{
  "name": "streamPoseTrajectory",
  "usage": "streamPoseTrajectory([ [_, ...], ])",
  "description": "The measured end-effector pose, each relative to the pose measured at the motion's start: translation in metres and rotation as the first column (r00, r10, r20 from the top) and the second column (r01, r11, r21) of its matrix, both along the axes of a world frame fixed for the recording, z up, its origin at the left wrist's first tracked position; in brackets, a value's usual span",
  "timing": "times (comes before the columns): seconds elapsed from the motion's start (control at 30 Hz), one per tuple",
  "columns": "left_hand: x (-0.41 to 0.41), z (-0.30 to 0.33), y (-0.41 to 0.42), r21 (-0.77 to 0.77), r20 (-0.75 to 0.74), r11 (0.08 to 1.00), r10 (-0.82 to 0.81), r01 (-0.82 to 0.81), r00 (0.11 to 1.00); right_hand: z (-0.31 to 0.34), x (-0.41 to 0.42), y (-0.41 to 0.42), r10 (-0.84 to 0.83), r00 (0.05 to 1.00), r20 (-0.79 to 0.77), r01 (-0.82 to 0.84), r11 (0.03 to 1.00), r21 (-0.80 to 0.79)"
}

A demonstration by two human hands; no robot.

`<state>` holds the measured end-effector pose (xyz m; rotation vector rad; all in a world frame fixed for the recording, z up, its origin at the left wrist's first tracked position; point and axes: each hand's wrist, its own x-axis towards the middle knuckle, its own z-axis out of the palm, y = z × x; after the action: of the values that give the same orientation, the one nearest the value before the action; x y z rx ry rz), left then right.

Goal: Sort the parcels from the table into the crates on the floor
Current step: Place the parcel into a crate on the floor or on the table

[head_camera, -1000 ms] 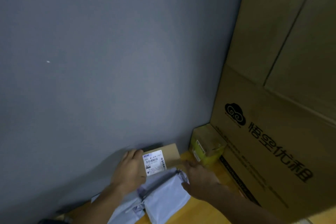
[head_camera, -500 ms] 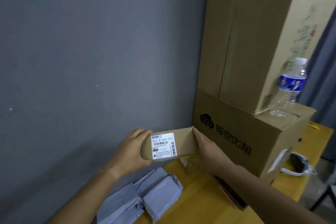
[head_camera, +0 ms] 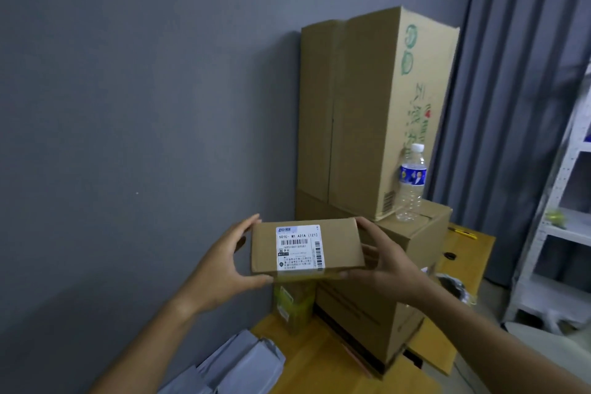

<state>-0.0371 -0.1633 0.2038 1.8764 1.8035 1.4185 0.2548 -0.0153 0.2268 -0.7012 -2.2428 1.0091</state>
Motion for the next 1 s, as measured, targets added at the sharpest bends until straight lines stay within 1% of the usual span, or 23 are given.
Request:
streamPoseTrajectory([
  [0.03,0.005,0.000,-0.001,0.000,0.060,1.000,-0.020,0.020,0.998,0.004,0.008,-0.001,-0.010,1.000,-0.010,0.010,1.000,-0.008],
  [0.1,0.017,0.001,-0.001,0.014,0.118,0.999,-0.052,0.051,0.992,0.010,0.026,-0.005,-0.023,1.000,-0.021,0.023,1.000,-0.012],
  [0.3,0.063,0.016,0.002,0.051,0.168,0.987,-0.157,0.150,0.973,0.022,0.082,-0.018,-0.055,0.997,-0.045,0.057,0.998,0.023],
  [0.4,0.090,0.018,0.002,0.069,0.197,0.977,-0.212,0.202,0.957,0.022,0.115,-0.023,-0.061,0.998,-0.029,0.063,0.997,0.047],
  [0.5,0.121,0.023,0.003,0.083,0.213,0.964,-0.266,0.254,0.940,0.024,0.150,-0.031,-0.063,0.997,-0.039,0.065,0.997,0.036],
  [0.7,0.194,0.040,0.005,0.066,0.310,0.928,-0.368,0.366,0.877,0.026,0.229,-0.058,-0.093,0.982,-0.162,0.083,0.994,-0.067],
  [0.83,0.249,0.043,0.009,0.036,0.383,0.918,-0.377,0.394,0.843,0.029,0.280,-0.081,-0.176,0.958,-0.228,0.139,0.976,-0.170],
  [1.0,0.322,0.045,0.004,-0.022,0.475,0.890,-0.392,0.456,0.788,0.037,0.332,-0.106,-0.315,0.910,-0.270,0.253,0.937,-0.241],
])
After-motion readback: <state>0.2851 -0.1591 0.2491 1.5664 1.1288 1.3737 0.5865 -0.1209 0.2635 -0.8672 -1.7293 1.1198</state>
